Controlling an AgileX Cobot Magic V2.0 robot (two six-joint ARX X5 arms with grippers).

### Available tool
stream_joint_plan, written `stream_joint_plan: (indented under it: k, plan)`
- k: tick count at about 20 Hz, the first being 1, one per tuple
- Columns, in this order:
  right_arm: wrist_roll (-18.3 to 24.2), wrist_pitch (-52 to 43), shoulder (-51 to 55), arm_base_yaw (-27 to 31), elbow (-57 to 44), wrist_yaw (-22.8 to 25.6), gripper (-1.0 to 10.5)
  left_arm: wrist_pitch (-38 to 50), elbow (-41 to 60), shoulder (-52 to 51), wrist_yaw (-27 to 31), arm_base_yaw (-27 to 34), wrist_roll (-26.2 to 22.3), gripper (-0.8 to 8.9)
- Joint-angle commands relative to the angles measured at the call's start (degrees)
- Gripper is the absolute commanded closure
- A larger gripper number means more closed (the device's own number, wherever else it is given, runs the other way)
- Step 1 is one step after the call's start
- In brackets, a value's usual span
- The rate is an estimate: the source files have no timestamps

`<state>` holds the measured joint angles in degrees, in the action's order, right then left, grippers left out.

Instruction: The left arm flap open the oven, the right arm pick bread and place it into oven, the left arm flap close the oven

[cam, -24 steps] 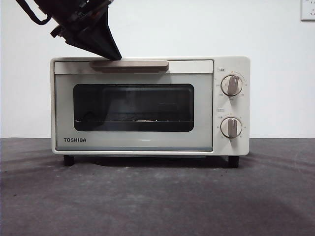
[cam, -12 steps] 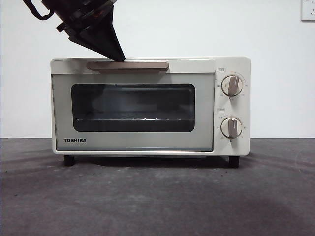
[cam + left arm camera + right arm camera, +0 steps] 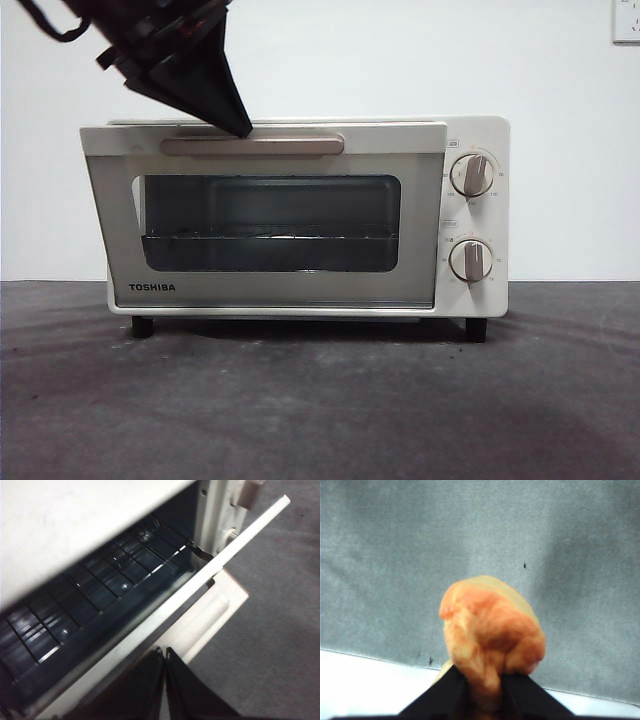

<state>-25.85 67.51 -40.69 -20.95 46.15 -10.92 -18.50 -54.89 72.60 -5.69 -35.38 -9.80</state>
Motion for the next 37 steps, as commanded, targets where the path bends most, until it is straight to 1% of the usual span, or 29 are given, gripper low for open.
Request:
stream_joint_plan:
  k: [1,3,6,10,14,18,21,22,23,24,25,26,27,28,30,33,34,37]
  plan:
    - [-0.5,-0.5,-0.4,-0.3,1.1,0.0,9.3,-0.2,5.0,1.0,4.9,0.0,3.1,7.98]
    - [-0.6,-1.6,-0.4,-0.3,1.1,0.0,9.3,0.7,6.9,0.0,7.2,-0.4,4.7,7.98]
    - [-0.6,-1.7,-0.4,-0.3,1.1,0.0,9.3,3.5,10.4,-0.2,8.0,-1.9,7.4,7.98]
    - [-0.7,-1.9,-0.4,-0.2,1.1,0.5,9.3,4.6,12.9,-0.3,9.9,-4.1,10.1,7.98]
    - [-0.7,-1.9,-0.4,-0.2,1.1,0.5,9.3,4.8,13.6,-0.3,10.3,-5.6,10.6,7.98]
    - [-0.7,-1.9,-0.4,-0.3,1.1,0.4,9.3,2.3,13.6,-0.4,10.2,-7.6,11.8,7.98]
    - [-0.7,-2.2,-0.4,-0.3,1.1,0.3,9.3,-2.1,13.5,-3.0,9.6,-9.9,12.0,7.98]
    - [-0.5,-2.8,-0.4,-0.3,1.1,-0.4,9.3,-3.5,13.5,-4.3,9.1,-10.6,12.2,7.97]
    - [-0.1,-4.6,-0.4,-0.3,1.1,-2.9,9.3,-5.4,13.5,-6.6,8.0,-11.1,12.3,7.97]
    - [0.6,-7.0,-0.4,-0.3,1.1,-6.3,9.3,-6.8,13.4,-8.8,7.5,-11.4,12.6,7.97]
    - [0.7,-10.8,-0.6,-0.3,1.1,-11.0,9.3,-8.6,13.4,-11.7,7.0,-11.6,13.3,7.97]
    - [0.0,-14.4,-1.0,-0.4,1.1,-13.8,9.3,-9.8,13.4,-14.3,6.9,-11.6,13.9,7.97]
    - [-2.3,-18.4,-1.9,-0.6,1.1,-15.5,9.3,-11.5,13.4,-17.3,6.9,-11.6,14.0,7.97]
    - [-4.0,-21.3,-2.9,-1.1,1.1,-16.3,9.3,-12.9,13.4,-19.9,6.9,-11.6,14.0,7.97]
    - [-5.5,-27.3,-6.8,-3.5,1.1,-17.8,9.3,-15.7,13.4,-25.0,6.9,-11.6,14.0,7.97]
    - [-7.3,-37.7,-15.3,-9.4,1.1,-18.1,9.3,-19.4,13.4,-31.7,7.0,-11.6,13.9,7.97]
    - [-8.8,-42.4,-18.9,-11.0,1.1,-18.0,9.3,-20.5,13.4,-33.6,7.0,-11.6,13.9,7.97]
    - [-13.8,-57.0,-28.6,-13.5,1.2,-18.0,9.3,-23.1,13.4,-38.1,7.0,-11.6,13.9,7.97]
